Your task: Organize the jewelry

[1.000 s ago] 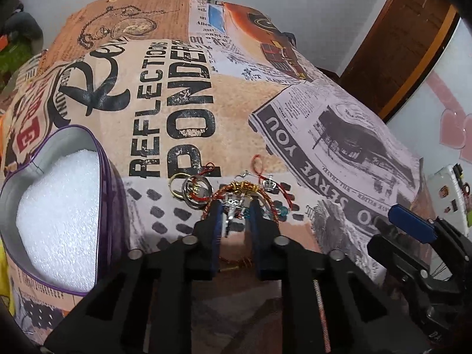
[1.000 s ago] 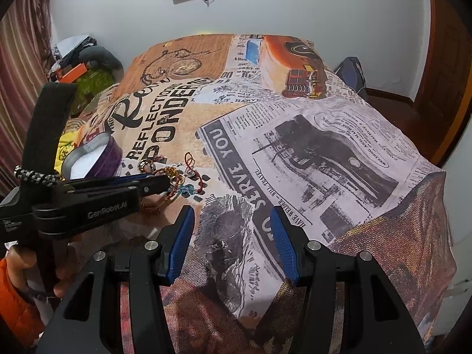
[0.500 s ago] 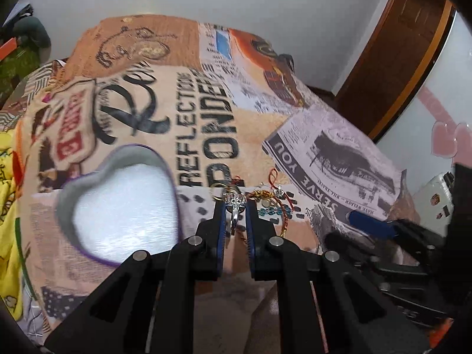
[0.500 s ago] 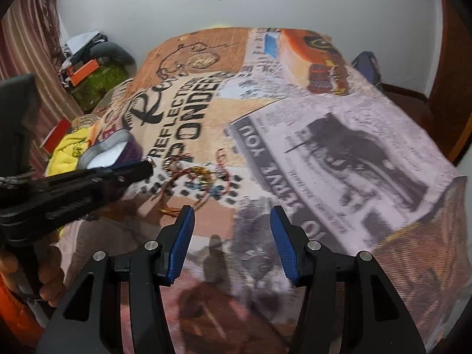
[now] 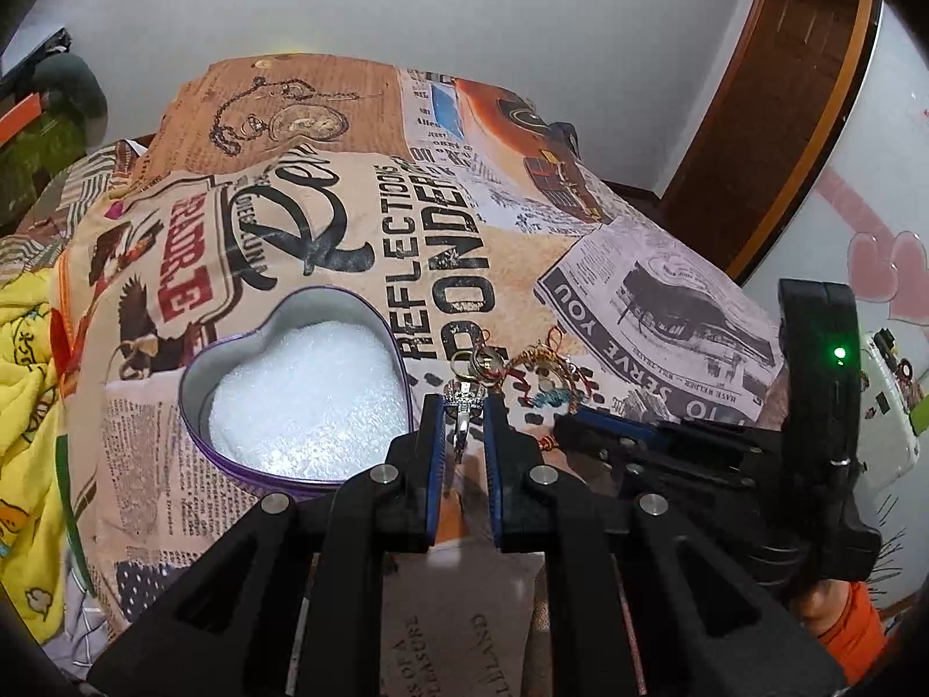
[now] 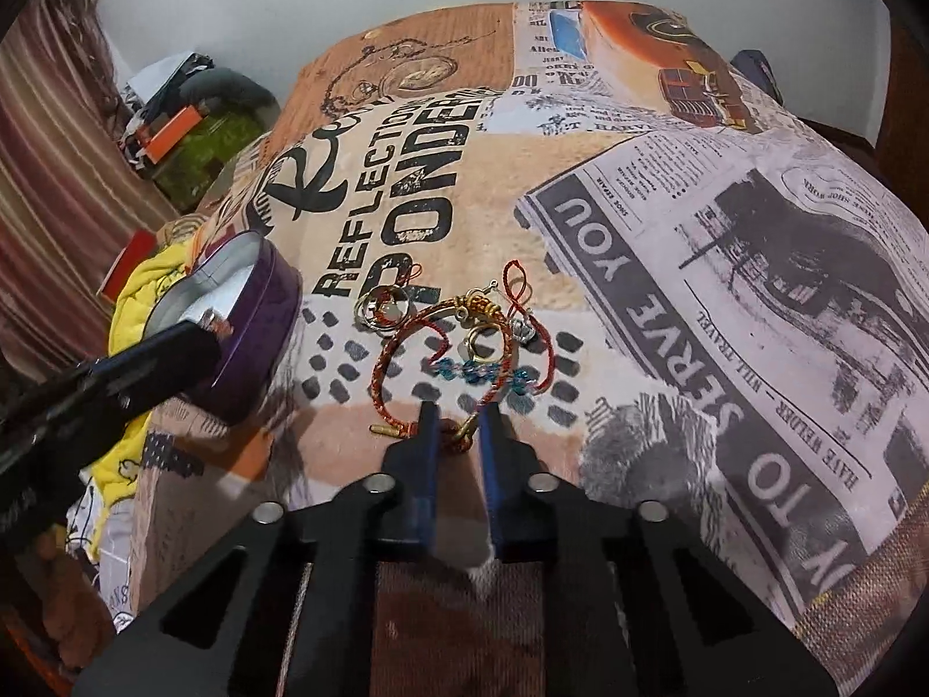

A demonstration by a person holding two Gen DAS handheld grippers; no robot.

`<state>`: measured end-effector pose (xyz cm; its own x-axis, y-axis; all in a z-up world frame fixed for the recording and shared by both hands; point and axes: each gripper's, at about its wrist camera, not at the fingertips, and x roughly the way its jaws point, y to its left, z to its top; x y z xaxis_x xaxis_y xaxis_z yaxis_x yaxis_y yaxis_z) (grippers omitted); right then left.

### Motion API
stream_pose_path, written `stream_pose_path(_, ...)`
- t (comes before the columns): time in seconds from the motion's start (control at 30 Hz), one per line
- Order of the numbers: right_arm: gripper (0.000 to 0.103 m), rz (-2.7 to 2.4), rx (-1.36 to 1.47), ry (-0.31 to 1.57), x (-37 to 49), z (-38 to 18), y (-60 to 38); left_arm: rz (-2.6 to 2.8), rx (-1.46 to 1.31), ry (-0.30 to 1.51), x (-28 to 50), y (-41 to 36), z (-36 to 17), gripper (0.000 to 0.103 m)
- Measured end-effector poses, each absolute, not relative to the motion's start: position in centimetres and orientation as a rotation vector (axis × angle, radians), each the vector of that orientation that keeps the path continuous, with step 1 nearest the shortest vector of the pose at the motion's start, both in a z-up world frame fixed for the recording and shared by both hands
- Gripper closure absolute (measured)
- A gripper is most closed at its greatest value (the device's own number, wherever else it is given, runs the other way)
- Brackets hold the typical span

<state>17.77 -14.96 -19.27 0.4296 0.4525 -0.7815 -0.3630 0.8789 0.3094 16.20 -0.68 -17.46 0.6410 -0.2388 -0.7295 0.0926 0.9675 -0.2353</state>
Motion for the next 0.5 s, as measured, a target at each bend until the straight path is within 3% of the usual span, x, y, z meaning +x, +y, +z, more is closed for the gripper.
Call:
stream_pose_path(0.17,0.100,0.481,0.068,0.973,17.6,-18.8,-14.9,-0.181,-0.180,0.849,15.8,-0.7,-17.5,0.091)
stream_pose_path(0.5,0.101,0.461,0.060,0.900,16.0,-15.7,-17.2,-0.164,-0.172,0.807,14.5,-0.5,-16.0,0.091)
